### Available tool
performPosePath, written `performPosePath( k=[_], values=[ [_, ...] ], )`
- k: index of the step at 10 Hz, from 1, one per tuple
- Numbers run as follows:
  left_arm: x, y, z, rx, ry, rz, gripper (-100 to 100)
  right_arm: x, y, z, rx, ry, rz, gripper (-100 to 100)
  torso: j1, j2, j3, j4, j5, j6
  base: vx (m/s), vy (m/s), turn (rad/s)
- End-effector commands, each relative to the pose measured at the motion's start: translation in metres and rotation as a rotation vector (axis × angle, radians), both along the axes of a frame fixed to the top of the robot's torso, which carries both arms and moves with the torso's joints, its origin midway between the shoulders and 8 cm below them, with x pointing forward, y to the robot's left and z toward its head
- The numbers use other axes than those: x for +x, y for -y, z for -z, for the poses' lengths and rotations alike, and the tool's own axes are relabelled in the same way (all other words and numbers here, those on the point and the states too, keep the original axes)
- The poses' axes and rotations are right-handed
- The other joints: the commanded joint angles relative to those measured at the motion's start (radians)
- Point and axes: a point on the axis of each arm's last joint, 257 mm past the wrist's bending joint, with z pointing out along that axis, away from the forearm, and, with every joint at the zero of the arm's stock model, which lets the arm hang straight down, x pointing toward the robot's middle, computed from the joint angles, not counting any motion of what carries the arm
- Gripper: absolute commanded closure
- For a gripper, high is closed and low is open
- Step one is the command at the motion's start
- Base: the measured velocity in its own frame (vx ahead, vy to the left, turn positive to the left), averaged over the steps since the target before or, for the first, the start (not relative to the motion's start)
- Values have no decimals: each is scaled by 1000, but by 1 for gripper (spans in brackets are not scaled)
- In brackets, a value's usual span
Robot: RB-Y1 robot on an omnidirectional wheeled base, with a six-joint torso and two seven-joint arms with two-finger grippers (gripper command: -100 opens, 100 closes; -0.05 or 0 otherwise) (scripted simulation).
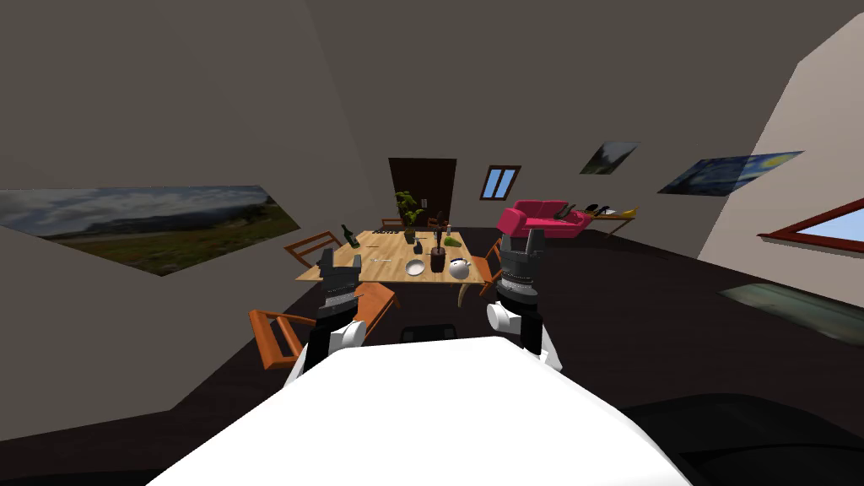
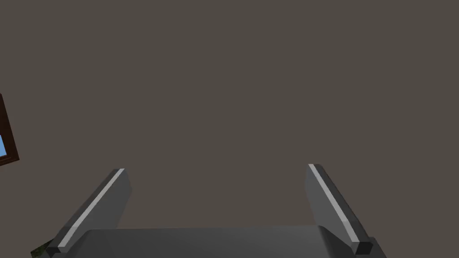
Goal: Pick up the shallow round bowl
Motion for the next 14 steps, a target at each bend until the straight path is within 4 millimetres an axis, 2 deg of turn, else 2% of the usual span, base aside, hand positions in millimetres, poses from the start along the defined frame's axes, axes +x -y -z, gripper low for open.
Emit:
performPosePath(
  k=[1,5,11,14],
  values=[
    [7,-2,8,21,-36,18,-100,0,0,0,0,0,0,0,0,0,0,0,0,0,-6,3,-22],
    [28,-17,34,31,-142,38,-100,0,0,0,0,0,0,0,1,1,0,0,0,0,-15,10,-30],
    [65,-62,94,-25,-365,34,-100,0,0,0,0,0,0,0,1,1,1,0,0,0,-24,12,-60],
    [72,-72,111,-44,-427,31,-100,0,0,0,0,0,0,0,1,1,0,0,0,0,-10,4,-31]
  ],
)
